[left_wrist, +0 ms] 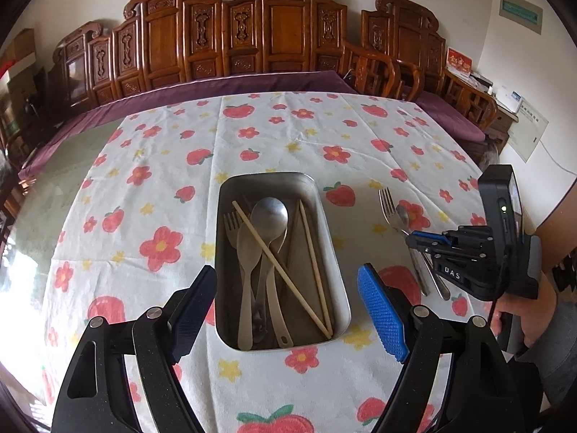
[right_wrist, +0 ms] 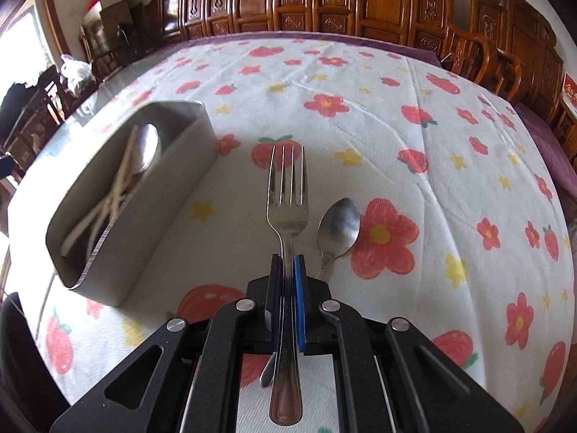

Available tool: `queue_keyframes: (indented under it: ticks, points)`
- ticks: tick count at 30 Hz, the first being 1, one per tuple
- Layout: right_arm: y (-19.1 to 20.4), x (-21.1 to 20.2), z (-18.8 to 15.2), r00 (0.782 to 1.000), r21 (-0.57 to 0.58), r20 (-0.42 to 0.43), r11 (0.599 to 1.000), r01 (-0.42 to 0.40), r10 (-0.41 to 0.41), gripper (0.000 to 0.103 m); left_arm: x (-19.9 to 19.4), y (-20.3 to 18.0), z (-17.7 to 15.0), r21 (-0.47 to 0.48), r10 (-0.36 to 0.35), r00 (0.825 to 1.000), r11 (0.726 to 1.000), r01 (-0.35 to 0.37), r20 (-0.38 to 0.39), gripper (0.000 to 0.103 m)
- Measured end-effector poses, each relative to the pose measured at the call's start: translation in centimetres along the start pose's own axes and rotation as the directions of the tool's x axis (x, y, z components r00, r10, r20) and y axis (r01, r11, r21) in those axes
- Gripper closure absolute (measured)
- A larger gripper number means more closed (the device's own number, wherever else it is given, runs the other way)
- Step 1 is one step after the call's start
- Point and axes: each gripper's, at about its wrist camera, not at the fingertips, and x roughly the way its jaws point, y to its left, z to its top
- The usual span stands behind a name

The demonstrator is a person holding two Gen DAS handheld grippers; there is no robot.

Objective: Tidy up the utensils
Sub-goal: 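Reach the left tool to the metal spoon and grasp its handle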

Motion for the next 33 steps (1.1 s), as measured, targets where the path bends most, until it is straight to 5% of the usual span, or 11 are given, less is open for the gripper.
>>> queue_keyframes:
  ticks: [12, 28, 33]
  points:
    - [-5.0, -5.3, -3.9, 0.998, 0.073, 0.040, 0.996, 0.042, -0.045, 0.095, 2.6, -6.1, 1.1, 0.062, -0.052, 0.998, 0.997, 0.053, -0.021, 0.026]
    - [-9.9, -5.4, -6.2, 0.998, 0.147, 0.057, 0.989, 0.031, -0.040, 0.095, 11.3, -12.4, 2.7, 0.118, -0.053, 0.992, 0.991, 0.067, -0.118, 0.026]
    - [-10.4, -4.8, -6.3, 0.998, 0.154, 0.057, 0.988, 0.021, -0.030, 0.095, 13.7, -13.5, 3.3, 0.125, -0.063, 0.988, 0.989, 0.081, -0.140, 0.034]
